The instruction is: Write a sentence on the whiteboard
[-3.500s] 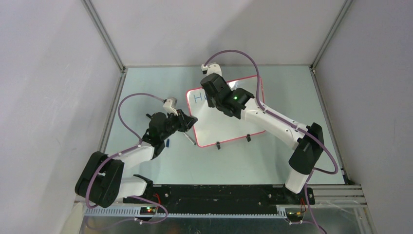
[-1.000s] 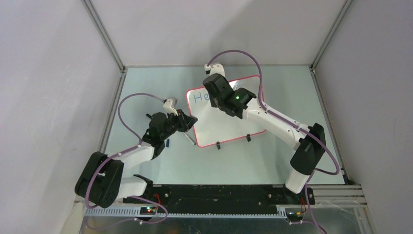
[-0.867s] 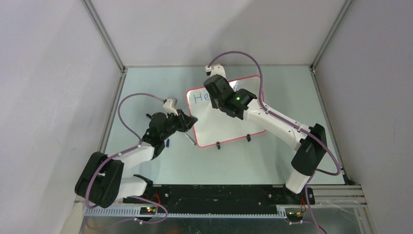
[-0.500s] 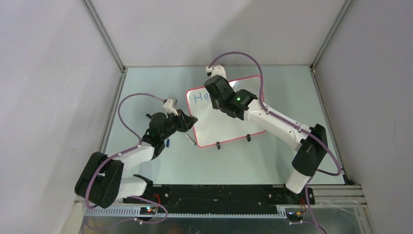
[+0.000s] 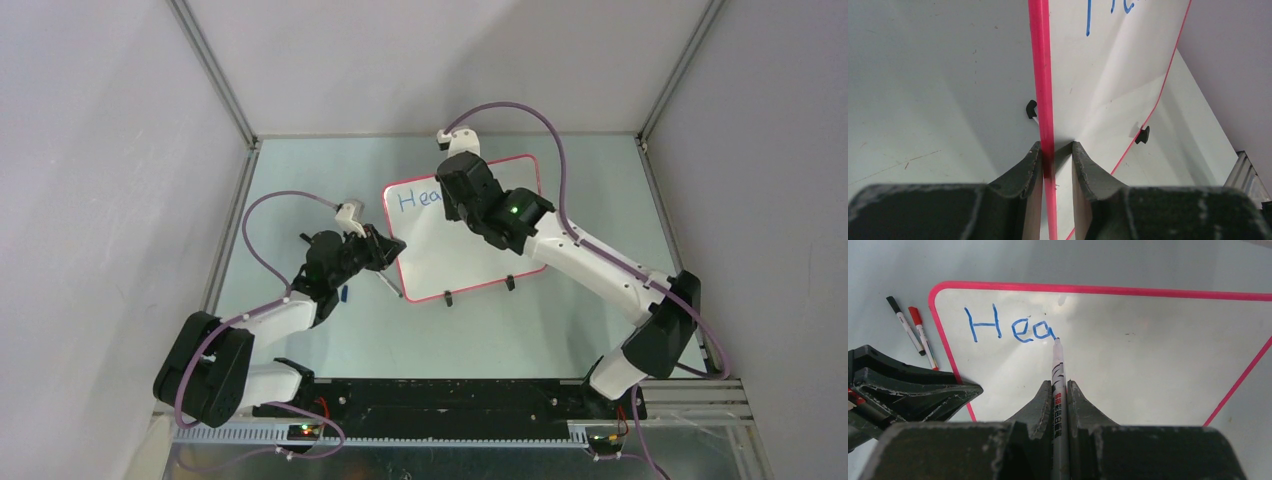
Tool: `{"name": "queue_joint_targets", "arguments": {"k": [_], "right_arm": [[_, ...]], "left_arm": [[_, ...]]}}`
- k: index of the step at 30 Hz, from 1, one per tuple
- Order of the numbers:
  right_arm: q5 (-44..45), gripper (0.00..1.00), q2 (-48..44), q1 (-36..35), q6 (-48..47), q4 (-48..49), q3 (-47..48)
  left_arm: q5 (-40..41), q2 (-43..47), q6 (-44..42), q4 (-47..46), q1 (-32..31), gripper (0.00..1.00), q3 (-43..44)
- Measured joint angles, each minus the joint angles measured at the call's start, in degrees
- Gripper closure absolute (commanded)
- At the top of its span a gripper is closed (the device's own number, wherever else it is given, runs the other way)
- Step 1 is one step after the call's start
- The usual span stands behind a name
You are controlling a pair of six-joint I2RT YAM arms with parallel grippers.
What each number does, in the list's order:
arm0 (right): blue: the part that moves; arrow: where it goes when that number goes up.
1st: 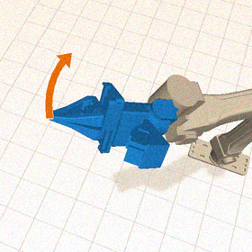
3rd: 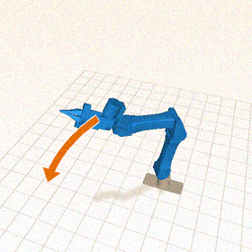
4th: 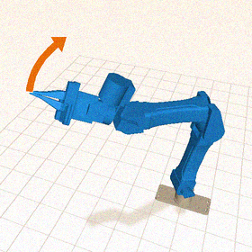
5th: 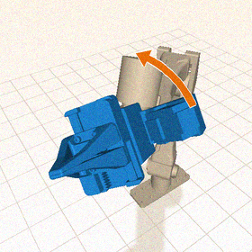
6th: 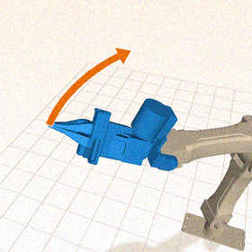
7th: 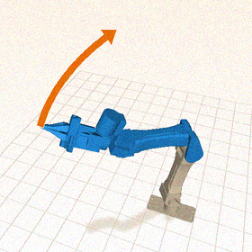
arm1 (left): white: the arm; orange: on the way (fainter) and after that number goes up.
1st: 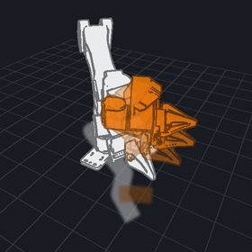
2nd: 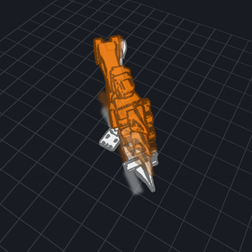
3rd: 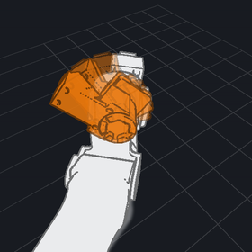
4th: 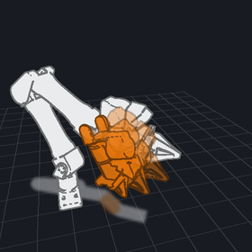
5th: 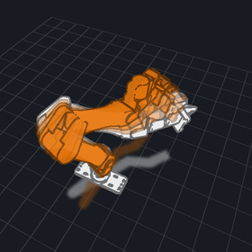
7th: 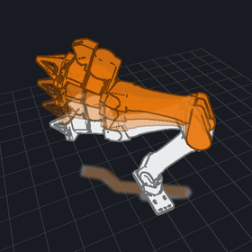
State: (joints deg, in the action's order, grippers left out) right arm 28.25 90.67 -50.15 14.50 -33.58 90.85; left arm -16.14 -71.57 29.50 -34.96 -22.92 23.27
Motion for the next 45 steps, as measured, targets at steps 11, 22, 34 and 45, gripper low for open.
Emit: {"name": "queue_joint_targets", "arguments": {"k": [11,22,34,45], "right_arm": [[1.9,1.0,-1.01,-0.02,-1.7,3.98,-4.59],[3.96,1.0,-6.8,-0.04,-4.04,9.64,-10.27],[4.57,1.0,-6.78,-1.09,-5.09,12.63,-11.39],[4.9,1.0,-5.7,-2.14,-5.57,14.58,-11.5]], "left_arm": [[0.02,0.13,-0.02,0.09,0.0,0.86,0.0],[0.13,0.26,-0.02,0.24,-0.11,0.84,0.0],[0.13,0.28,-0.02,0.28,-0.11,0.83,0.0],[0.15,0.28,-0.04,0.31,-0.11,0.82,0.0]]}}
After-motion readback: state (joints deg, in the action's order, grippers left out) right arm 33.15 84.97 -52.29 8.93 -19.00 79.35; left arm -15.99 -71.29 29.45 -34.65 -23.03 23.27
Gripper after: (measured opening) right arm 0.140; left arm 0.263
